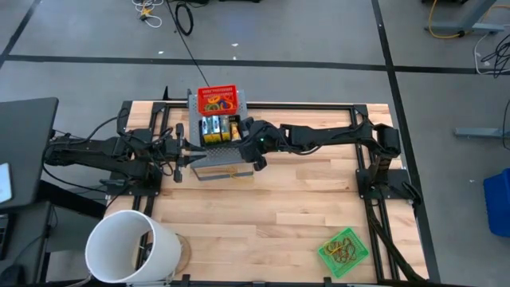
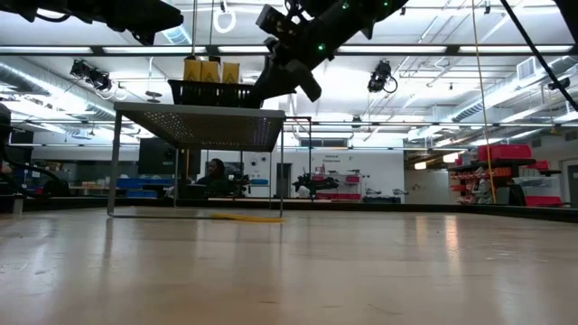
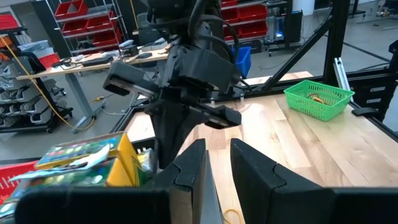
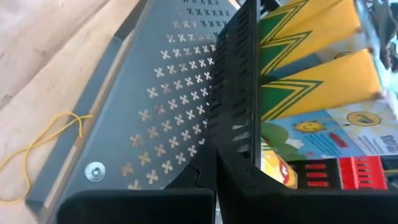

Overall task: Pick & Place Office Desk Supplies
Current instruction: Put the black basket with the crayon boxes on the shelf, then put the yellow rubber band into the green basket

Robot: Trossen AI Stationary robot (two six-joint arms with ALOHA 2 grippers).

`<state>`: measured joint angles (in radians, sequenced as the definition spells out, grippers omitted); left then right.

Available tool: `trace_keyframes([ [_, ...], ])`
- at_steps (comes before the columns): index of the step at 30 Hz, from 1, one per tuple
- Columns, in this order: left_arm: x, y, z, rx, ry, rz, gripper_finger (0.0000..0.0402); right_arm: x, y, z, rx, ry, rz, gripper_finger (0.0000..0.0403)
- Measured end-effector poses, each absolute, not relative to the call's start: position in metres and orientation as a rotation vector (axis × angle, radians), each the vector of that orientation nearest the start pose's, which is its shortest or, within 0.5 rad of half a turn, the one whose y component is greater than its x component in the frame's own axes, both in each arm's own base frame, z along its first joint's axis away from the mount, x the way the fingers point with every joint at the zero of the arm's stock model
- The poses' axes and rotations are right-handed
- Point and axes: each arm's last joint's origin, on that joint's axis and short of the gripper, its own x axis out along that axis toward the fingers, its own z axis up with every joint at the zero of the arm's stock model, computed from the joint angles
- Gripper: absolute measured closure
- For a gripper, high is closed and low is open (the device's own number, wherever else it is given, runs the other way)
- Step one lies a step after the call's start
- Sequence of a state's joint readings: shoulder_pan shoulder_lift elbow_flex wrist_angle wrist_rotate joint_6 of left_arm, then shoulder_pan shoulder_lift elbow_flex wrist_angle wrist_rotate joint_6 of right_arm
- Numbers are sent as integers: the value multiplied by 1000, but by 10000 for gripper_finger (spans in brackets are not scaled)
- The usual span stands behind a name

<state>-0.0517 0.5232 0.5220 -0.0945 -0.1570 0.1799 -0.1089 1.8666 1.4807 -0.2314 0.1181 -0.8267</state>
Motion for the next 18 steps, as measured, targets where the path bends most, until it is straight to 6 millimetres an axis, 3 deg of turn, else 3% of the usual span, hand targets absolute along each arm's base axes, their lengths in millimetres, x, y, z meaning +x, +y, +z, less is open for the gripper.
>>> trace_keyframes([
  [8, 132, -2, 286, 191, 106, 107, 318, 420, -43, 260, -839, 736, 50, 403],
  [18, 134, -4, 284, 159, 117, 49, 318, 406, 17, 253, -810, 830, 307, 375],
])
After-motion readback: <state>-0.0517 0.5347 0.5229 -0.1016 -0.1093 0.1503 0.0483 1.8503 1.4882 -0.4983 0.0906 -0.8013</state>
